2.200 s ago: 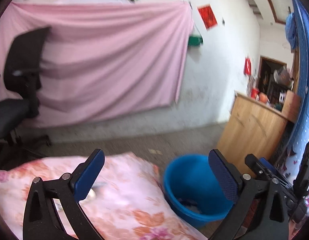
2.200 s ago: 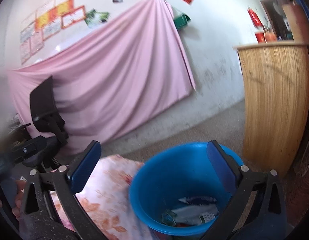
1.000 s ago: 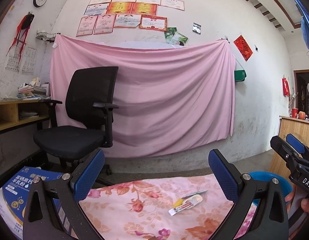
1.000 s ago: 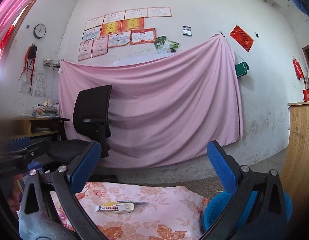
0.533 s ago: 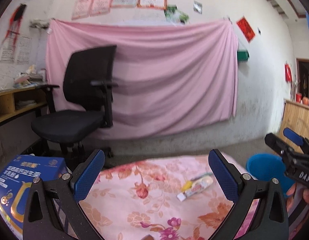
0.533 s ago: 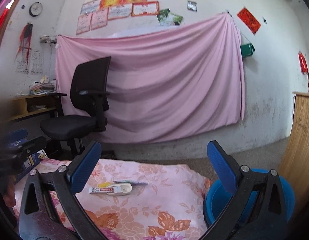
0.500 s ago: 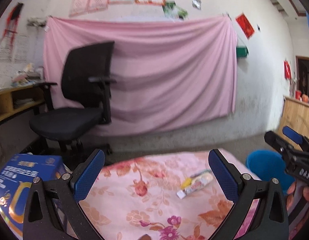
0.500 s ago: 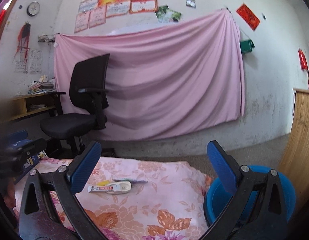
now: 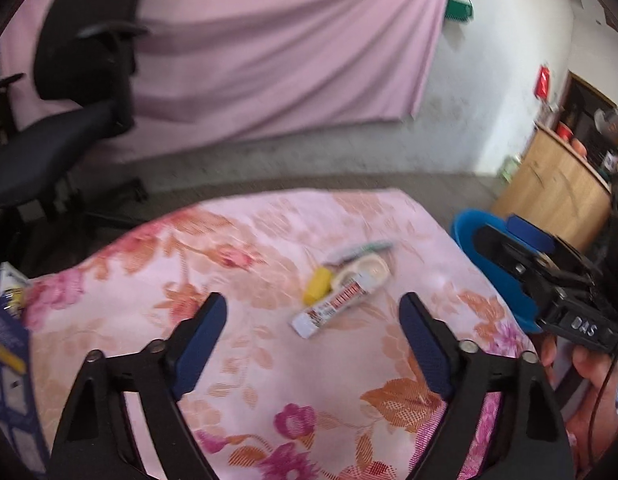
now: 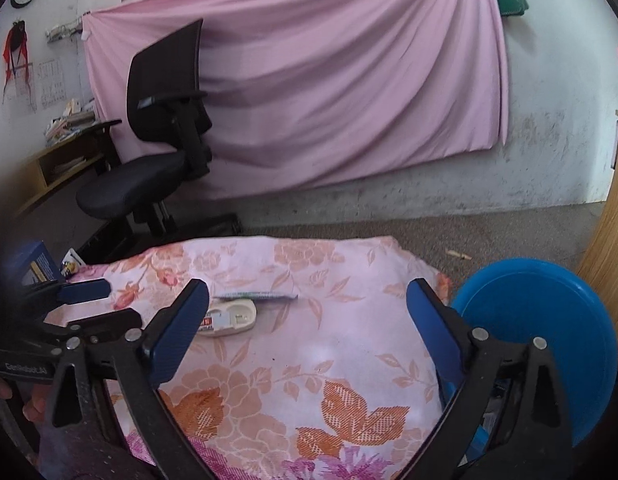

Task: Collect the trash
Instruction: 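Grasp the thin wooden stick with the left tool while the right tool grasps the white plastic lid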

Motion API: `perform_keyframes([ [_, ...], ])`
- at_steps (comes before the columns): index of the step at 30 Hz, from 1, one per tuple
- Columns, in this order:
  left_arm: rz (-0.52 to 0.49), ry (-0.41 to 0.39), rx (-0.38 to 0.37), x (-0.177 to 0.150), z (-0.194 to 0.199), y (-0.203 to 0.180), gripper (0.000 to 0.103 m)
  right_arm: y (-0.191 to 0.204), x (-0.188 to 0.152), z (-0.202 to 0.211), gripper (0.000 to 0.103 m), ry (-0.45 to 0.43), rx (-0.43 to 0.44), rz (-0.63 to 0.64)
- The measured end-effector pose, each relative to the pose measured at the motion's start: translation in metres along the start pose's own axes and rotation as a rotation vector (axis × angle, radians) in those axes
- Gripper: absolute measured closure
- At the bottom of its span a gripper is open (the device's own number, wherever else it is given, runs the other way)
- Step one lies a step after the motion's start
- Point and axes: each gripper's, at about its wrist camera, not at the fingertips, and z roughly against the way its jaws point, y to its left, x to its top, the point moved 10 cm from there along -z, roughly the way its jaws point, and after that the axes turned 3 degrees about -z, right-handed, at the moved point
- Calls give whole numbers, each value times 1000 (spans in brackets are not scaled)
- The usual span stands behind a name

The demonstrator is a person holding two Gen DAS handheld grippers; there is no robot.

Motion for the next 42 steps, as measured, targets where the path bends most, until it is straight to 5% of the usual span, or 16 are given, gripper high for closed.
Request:
perform_keyframes([
  [7,-10,149,-79,-9,-39,-12,50,-2,-18,-32,0,161,53,-53],
  [9,-15,187,-83,-11,-48,-13,65,-2,-21,-38,0,194,66,-69],
  [17,-4,200,-137,-13,-46,-16,102,-8,-31,-51,0,266,107,-147],
  [24,63,125,-82,-22,-9,7,102,12,-36,-60,0,314,122,-81],
  [32,326,72,-44,-33,13,56,102,57,-44,-77,4,372,158,119],
  [42,270,84,-8,-31,19,54,102,71,-56,-83,17,420,153,219],
])
